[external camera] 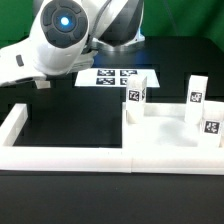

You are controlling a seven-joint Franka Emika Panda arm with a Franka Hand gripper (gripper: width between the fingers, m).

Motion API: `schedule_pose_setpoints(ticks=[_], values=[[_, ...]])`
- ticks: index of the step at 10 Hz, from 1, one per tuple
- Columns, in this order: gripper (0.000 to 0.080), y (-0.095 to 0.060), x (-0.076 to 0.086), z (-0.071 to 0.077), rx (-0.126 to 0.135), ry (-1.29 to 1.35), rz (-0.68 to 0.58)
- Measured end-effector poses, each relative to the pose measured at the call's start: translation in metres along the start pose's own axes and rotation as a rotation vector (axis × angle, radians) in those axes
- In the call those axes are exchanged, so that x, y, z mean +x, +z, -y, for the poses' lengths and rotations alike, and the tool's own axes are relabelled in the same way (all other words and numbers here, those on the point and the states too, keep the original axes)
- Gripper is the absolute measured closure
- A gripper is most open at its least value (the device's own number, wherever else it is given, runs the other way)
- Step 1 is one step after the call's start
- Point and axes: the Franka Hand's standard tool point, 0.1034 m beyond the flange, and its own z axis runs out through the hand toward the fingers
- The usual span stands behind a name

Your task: Assemble square table

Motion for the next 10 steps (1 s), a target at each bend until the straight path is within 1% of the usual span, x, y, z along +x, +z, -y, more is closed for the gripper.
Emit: schedule_pose_setpoints(ticks=[1,3,5,6,7,10], values=[[0.0151,0.0103,-0.0026,0.0021,0.007,0.000,0.004],[0.0151,0.0074,-0.0009,0.0011,0.003,0.000,-0.001],[0.0422,0.0081,-0.0011,0.0011,0.004,0.000,0.000],[0.0422,0.0082,-0.0012,0.0010,0.004,0.000,0.000],[0.0513,0.0082,-0.0012,0.0009,0.004,0.000,0.000],[0.0512,0.0082,-0.0012,0.0009,0.004,0.000,0.000]])
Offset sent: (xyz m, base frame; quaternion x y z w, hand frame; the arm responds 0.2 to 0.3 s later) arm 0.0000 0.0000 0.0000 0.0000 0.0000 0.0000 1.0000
